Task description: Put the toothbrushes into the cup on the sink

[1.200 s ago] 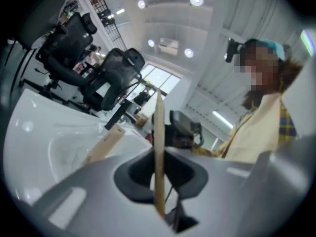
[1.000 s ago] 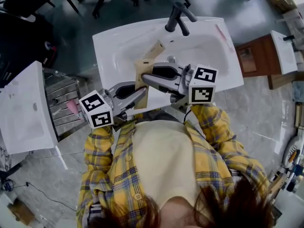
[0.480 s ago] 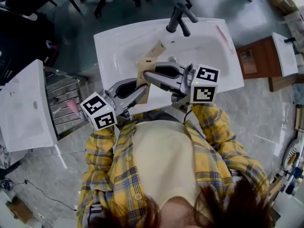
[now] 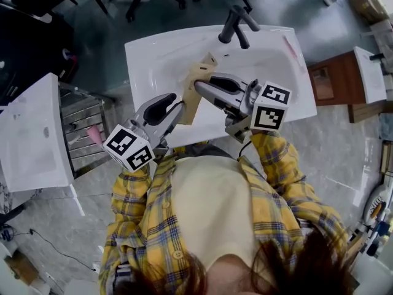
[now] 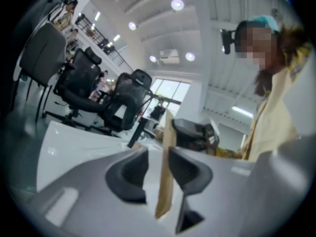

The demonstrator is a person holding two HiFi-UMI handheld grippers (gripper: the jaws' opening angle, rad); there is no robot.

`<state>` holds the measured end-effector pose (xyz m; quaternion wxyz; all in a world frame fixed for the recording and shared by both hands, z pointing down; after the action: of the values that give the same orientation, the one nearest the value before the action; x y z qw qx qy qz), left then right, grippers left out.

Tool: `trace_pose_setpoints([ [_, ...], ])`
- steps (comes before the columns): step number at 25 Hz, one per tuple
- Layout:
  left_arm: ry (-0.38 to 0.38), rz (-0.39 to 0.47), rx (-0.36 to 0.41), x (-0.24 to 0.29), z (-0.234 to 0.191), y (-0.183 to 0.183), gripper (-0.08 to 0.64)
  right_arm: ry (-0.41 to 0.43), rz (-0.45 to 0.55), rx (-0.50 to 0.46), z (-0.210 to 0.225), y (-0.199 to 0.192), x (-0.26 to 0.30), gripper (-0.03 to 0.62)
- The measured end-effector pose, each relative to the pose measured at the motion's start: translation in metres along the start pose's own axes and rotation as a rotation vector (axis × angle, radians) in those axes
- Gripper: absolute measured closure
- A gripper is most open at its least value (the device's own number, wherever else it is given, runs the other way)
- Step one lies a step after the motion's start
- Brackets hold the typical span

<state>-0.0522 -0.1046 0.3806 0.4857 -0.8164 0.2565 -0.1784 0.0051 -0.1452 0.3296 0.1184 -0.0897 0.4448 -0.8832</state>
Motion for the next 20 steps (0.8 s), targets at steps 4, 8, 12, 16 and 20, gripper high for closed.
trace_pose_setpoints([
  [4,0.114,0.047,0.038,-0.01,-0.014,0.009,0.446,-0.056,0.036,-0.027,0.009,0.011,-0.005,0.535],
  [8,0.208,0.072,0.04,-0.02,-0.026,0.012,0.448,-0.124,0.084,-0.064,0.017,0.021,-0.009,0.535],
  [12,0.29,0.054,0.05,-0.025,-0.035,0.009,0.459,-0.196,0.119,-0.114,0.024,0.025,-0.01,0.535],
  [16,0.378,0.01,0.093,-0.028,-0.044,0.006,0.466,-0.263,0.149,-0.177,0.03,0.029,-0.01,0.535],
  [20,0.426,-0.024,0.109,-0.029,-0.048,0.004,0.471,-0.327,0.171,-0.234,0.037,0.03,-0.007,0.535],
])
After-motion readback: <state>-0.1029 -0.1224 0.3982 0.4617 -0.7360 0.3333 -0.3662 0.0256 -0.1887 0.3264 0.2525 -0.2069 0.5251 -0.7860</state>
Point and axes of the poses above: the fingertips, and each gripper's own axes: x forward along the fingers, z to its right, y out of its top, the point moved 1 cm from there along -x, backward along the fingers, and after that the axes turned 3 degrees about -y, right-handed, at the moved point
